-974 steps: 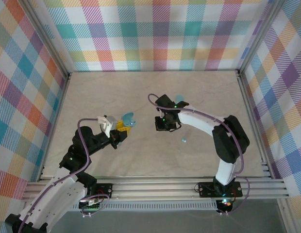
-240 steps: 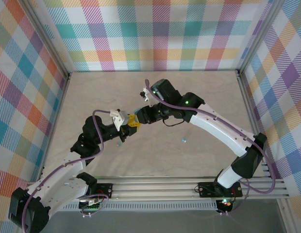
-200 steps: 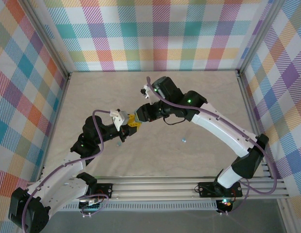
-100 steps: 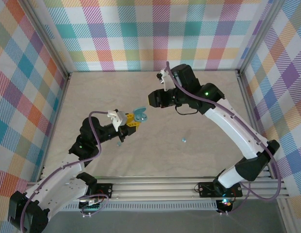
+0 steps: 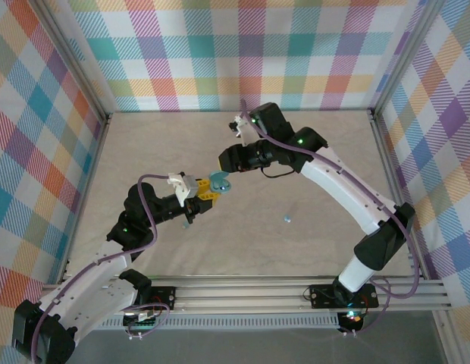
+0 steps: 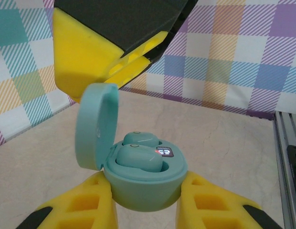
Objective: Insert the wireless bluetooth earbuds into the charging case
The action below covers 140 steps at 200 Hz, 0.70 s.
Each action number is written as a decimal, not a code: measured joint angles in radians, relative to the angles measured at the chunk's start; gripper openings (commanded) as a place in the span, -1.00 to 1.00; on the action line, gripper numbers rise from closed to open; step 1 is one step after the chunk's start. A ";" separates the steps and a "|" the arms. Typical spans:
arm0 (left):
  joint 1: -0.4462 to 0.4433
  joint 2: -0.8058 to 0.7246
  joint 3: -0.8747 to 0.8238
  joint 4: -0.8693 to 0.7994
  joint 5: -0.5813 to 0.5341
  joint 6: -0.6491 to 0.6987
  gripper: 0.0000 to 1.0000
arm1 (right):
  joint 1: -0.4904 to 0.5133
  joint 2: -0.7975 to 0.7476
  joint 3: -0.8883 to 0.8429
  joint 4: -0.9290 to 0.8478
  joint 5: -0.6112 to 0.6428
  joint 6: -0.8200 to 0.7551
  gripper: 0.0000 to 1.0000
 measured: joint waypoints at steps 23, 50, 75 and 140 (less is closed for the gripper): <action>0.000 0.002 0.000 0.000 -0.001 0.000 -0.90 | 0.000 -0.001 -0.011 0.003 -0.029 0.000 -0.24; 0.000 0.014 0.000 0.001 -0.003 -0.005 -0.90 | 0.000 -0.017 -0.068 0.008 -0.045 0.002 -0.24; 0.000 0.018 0.000 0.008 -0.008 -0.015 -0.90 | 0.000 -0.053 -0.125 0.010 -0.043 0.015 -0.22; 0.000 0.018 0.001 0.044 -0.031 -0.056 -0.90 | -0.047 -0.203 -0.278 0.120 -0.078 0.116 0.07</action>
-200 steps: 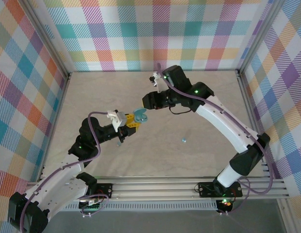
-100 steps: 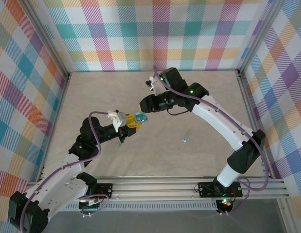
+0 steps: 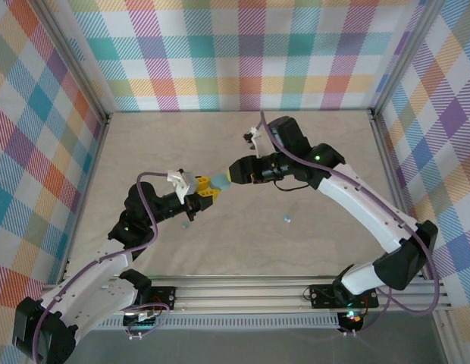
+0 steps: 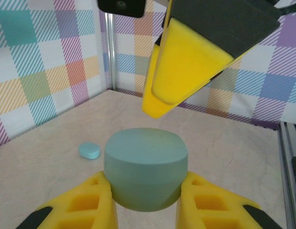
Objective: Insert the wireless bluetooth earbuds into the charging case
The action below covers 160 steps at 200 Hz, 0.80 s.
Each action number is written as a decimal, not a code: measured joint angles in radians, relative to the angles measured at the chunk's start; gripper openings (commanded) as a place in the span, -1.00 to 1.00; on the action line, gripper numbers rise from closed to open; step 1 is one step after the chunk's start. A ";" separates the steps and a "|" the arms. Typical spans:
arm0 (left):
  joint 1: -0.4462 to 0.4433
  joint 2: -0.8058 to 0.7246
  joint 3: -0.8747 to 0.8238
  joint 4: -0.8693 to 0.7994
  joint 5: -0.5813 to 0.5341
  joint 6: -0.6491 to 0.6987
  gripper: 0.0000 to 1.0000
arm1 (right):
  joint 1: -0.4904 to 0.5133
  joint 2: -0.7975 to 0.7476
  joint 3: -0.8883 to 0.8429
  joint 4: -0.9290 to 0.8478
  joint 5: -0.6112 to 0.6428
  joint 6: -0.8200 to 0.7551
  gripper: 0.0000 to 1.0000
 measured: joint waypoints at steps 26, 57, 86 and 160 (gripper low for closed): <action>0.000 0.002 0.014 -0.001 -0.015 -0.027 -0.90 | -0.055 -0.057 -0.111 0.109 -0.059 0.107 0.14; 0.000 0.019 0.049 0.011 -0.017 -0.064 -0.90 | -0.066 -0.067 -0.153 0.220 -0.131 0.212 0.21; 0.000 0.066 0.082 0.035 -0.006 -0.089 -0.90 | -0.066 -0.067 -0.191 0.357 -0.200 0.324 0.23; -0.002 0.084 0.084 0.083 -0.003 -0.130 -0.89 | -0.066 -0.049 -0.214 0.475 -0.266 0.456 0.26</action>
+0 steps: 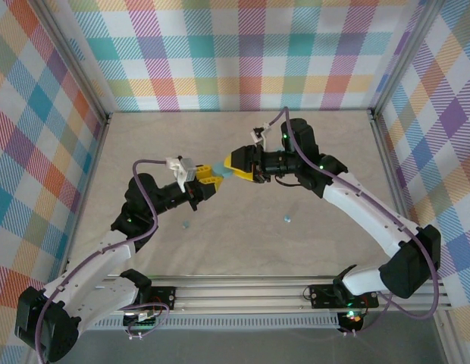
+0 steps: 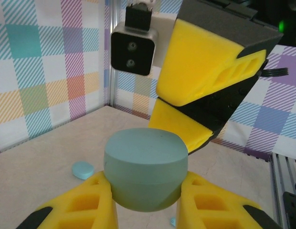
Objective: Insert the wireless bluetooth earbuds into the charging case
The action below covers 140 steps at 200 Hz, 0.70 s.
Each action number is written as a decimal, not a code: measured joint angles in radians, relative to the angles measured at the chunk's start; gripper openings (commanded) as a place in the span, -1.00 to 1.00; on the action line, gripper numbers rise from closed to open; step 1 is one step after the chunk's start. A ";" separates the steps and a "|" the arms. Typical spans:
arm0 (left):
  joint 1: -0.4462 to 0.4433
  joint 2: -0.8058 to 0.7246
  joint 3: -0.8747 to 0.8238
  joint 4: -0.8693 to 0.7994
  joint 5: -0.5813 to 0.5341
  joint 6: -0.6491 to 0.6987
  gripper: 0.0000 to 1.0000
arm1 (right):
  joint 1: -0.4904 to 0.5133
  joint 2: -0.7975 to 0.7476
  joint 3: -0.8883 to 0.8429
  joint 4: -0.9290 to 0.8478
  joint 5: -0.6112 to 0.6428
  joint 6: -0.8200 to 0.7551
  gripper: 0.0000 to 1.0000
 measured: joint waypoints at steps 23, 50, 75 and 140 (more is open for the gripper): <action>-0.005 0.000 0.002 0.007 0.000 -0.002 -0.89 | 0.000 0.024 -0.001 0.040 -0.026 0.036 0.26; -0.011 0.005 0.006 0.008 0.000 -0.002 -0.88 | 0.000 0.042 -0.007 0.074 -0.050 0.074 0.20; -0.012 0.009 0.013 0.020 -0.001 -0.002 -0.88 | 0.000 0.048 -0.011 0.107 -0.071 0.100 0.02; -0.013 0.009 0.016 0.021 -0.013 0.000 -0.85 | -0.008 0.051 -0.040 0.188 -0.111 0.166 -0.46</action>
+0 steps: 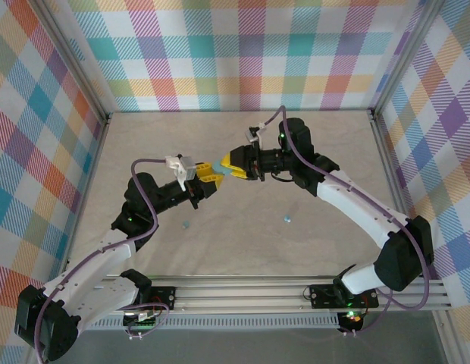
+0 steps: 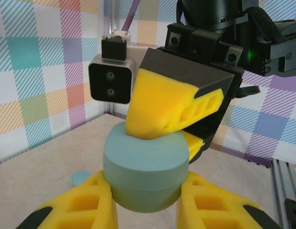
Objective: Insert the wireless bluetooth earbuds into the charging case
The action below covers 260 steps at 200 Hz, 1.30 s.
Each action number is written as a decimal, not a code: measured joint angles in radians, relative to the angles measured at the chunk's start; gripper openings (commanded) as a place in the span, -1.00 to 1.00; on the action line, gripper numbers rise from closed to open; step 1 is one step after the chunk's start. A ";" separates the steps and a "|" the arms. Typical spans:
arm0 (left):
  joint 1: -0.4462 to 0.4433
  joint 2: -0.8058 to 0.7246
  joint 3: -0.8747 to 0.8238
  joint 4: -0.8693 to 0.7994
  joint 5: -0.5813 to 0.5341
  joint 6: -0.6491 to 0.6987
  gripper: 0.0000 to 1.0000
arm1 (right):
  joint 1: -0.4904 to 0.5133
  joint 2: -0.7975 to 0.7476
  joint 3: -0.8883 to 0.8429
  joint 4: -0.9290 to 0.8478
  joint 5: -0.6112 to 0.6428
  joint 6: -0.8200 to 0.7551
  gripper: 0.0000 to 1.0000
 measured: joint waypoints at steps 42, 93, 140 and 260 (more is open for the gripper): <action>0.000 0.000 0.035 -0.072 -0.013 0.021 0.33 | -0.003 0.008 -0.002 0.024 -0.002 0.016 -0.66; -0.005 -0.006 0.070 -0.248 -0.122 0.064 1.00 | -0.010 0.016 0.000 -0.011 -0.005 -0.010 -0.74; -0.005 -0.036 0.130 -0.465 -0.366 0.085 1.00 | -0.111 0.120 0.117 -0.183 0.054 -0.149 -0.75; 0.146 0.351 0.433 -0.718 -0.687 -0.119 1.00 | -0.128 0.700 0.536 -0.309 0.163 -0.356 -0.72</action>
